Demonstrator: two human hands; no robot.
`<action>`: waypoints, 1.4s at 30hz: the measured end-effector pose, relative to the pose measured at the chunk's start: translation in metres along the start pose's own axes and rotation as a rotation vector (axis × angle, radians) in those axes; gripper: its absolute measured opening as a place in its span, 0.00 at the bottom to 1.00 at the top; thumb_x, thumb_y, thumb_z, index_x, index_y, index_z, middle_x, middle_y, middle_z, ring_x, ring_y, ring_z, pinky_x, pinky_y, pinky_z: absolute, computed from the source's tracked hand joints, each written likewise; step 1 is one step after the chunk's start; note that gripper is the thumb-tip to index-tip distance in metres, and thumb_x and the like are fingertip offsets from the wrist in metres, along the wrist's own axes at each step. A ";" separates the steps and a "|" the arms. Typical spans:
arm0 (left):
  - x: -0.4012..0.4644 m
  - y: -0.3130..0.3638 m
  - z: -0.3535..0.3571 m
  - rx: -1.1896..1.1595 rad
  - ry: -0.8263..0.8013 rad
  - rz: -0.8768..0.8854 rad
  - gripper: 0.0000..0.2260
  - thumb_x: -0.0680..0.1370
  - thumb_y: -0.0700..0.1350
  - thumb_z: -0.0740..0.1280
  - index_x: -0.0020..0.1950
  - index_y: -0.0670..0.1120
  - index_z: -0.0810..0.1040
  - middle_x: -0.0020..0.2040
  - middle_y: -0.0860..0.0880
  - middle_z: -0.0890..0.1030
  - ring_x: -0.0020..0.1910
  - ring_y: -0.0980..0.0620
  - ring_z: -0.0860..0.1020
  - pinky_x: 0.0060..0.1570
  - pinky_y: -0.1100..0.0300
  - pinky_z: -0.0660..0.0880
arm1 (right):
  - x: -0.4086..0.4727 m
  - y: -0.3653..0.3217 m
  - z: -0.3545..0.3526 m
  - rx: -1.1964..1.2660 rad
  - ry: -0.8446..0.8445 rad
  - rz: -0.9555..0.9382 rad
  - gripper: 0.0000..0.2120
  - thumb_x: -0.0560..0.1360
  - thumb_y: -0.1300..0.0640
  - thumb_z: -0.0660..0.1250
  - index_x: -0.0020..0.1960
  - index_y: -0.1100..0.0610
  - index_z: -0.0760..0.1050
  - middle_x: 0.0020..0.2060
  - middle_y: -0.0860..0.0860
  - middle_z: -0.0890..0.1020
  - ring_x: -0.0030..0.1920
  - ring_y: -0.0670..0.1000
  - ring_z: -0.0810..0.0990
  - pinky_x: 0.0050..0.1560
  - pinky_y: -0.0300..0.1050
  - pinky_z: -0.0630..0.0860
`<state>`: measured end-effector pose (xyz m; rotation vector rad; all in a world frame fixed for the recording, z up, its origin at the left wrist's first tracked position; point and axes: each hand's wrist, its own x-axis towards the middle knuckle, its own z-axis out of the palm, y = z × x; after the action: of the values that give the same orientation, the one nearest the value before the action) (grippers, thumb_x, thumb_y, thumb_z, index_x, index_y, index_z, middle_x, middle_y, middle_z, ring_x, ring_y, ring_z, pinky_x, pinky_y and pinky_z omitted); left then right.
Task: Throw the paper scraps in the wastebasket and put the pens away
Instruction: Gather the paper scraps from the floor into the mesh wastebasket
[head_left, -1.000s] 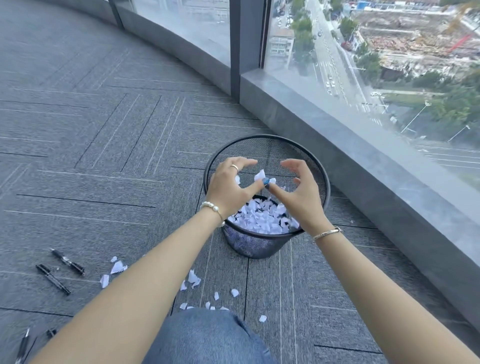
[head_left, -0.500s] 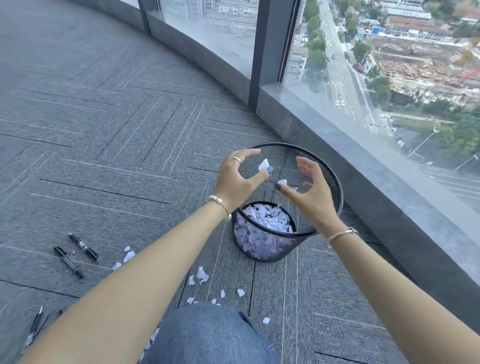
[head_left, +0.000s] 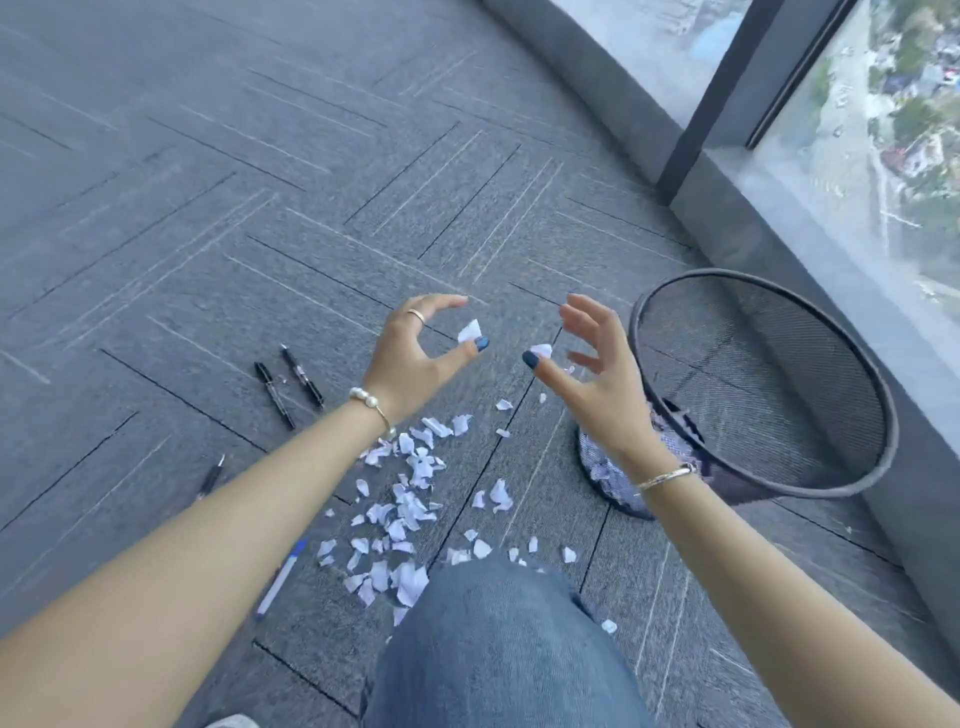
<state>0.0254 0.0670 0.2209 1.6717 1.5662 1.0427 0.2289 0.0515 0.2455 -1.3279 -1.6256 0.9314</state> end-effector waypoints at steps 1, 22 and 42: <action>-0.010 -0.015 -0.006 0.012 0.010 -0.033 0.19 0.69 0.53 0.69 0.59 0.56 0.72 0.60 0.52 0.73 0.61 0.56 0.70 0.61 0.59 0.65 | -0.003 0.009 0.013 -0.005 -0.034 0.013 0.29 0.68 0.48 0.72 0.66 0.47 0.64 0.63 0.44 0.73 0.62 0.39 0.71 0.59 0.39 0.71; -0.096 -0.227 0.029 0.314 0.049 -0.311 0.19 0.73 0.51 0.66 0.64 0.52 0.71 0.69 0.49 0.67 0.69 0.48 0.62 0.70 0.49 0.54 | -0.030 0.189 0.184 -0.443 -0.330 0.036 0.25 0.70 0.42 0.67 0.65 0.46 0.68 0.70 0.46 0.65 0.72 0.47 0.58 0.72 0.53 0.49; -0.157 -0.211 0.058 0.239 -0.249 -0.155 0.36 0.70 0.71 0.41 0.64 0.51 0.70 0.68 0.53 0.69 0.67 0.61 0.57 0.68 0.59 0.52 | -0.115 0.179 0.164 -0.338 -0.706 -0.110 0.26 0.66 0.44 0.62 0.64 0.49 0.66 0.68 0.45 0.68 0.70 0.41 0.59 0.71 0.46 0.54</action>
<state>-0.0295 -0.0609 -0.0102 1.7268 1.6715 0.5627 0.1581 -0.0383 0.0033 -1.1671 -2.4568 1.1732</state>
